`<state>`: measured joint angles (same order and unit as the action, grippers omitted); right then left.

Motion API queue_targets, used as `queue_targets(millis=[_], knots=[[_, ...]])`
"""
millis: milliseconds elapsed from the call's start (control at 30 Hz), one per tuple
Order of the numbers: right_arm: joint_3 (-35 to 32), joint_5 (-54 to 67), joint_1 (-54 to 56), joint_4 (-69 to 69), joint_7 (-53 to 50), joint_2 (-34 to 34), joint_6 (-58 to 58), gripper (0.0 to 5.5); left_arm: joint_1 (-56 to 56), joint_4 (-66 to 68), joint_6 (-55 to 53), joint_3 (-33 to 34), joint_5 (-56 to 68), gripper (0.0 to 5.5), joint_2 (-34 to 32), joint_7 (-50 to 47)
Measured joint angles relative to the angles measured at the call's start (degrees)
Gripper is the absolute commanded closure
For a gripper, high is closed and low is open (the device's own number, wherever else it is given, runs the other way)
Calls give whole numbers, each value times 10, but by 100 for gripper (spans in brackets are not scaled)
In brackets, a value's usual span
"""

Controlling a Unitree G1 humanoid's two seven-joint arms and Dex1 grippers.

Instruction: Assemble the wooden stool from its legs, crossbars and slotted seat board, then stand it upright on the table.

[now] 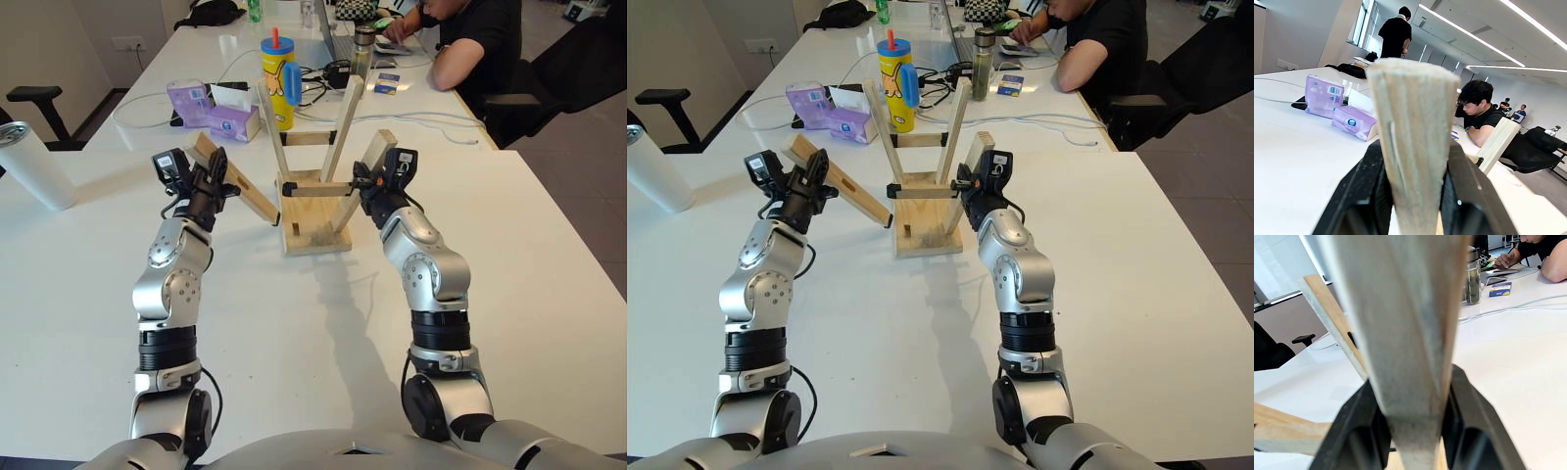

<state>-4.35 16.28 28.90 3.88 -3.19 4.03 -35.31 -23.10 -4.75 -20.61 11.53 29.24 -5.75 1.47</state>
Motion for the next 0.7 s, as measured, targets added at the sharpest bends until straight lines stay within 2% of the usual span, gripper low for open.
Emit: queue_targets(millis=[233,400,700], knots=[[5,-9,1,1,-16,11,2,443,4,-37,-30,-7,14,448,34,-18],[12,-30,0,1,-30,17,9,443,17,-72,-89,6,31,448,47,-65],[26,-60,-8,2,-41,27,24,443,29,-98,-126,3,16,448,78,-143]])
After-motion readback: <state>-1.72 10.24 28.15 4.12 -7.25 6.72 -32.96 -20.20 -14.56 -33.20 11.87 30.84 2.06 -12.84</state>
